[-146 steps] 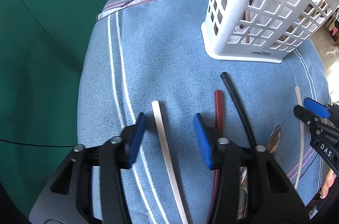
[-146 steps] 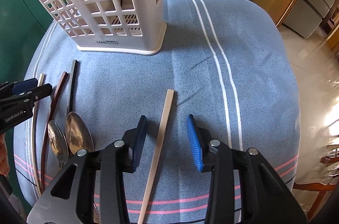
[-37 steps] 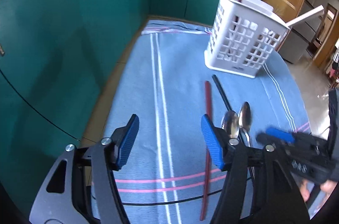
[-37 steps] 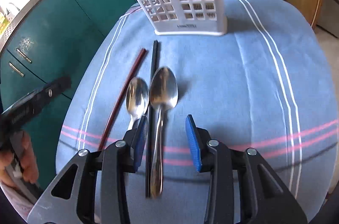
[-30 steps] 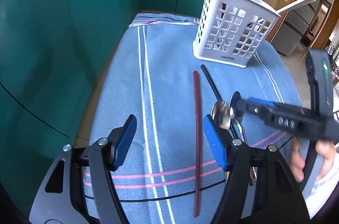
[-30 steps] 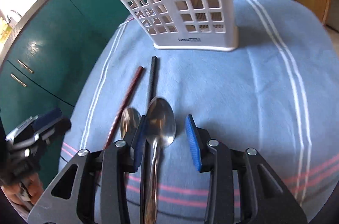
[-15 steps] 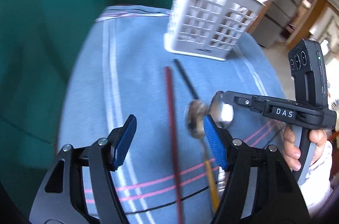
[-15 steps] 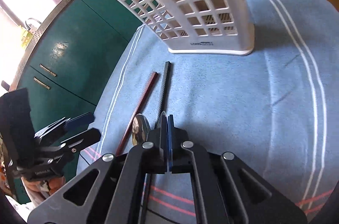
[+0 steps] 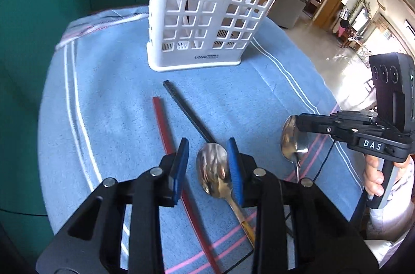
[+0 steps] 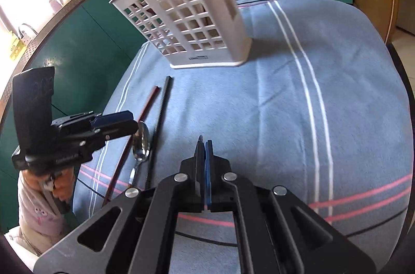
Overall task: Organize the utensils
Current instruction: 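Grasp the gold-handled spoon with the left tool while the right tool grasps the other spoon, then lift both spoons into the white basket while both tools open to drop them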
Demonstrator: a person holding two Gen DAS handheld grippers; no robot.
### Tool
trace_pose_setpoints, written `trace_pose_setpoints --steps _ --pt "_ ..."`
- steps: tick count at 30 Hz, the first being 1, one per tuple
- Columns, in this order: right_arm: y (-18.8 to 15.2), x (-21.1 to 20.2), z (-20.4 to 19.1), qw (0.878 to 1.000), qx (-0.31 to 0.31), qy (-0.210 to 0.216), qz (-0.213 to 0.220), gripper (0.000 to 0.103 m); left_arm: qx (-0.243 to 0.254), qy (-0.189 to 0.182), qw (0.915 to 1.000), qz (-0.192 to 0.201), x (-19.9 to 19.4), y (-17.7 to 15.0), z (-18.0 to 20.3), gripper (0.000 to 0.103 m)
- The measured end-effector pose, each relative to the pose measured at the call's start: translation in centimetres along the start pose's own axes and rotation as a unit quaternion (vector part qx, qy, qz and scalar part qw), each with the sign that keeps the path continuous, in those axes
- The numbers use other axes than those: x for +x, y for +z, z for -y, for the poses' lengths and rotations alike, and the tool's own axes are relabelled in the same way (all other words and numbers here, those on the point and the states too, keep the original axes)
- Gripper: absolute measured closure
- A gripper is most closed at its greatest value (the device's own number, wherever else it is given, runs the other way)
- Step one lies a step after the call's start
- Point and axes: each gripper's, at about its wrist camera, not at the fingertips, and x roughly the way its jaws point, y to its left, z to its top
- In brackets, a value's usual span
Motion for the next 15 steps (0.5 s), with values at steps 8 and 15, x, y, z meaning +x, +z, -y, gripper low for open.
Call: trace_pose_setpoints --steps 8,15 --pt "-0.9 0.6 0.1 1.0 0.009 0.005 -0.003 0.101 -0.02 -0.058 0.9977 -0.028 1.9 0.1 -1.0 0.062" --pt "-1.1 0.6 0.3 1.0 0.013 0.005 -0.003 0.101 -0.052 -0.087 0.9944 -0.03 2.1 -0.7 -2.0 0.088"
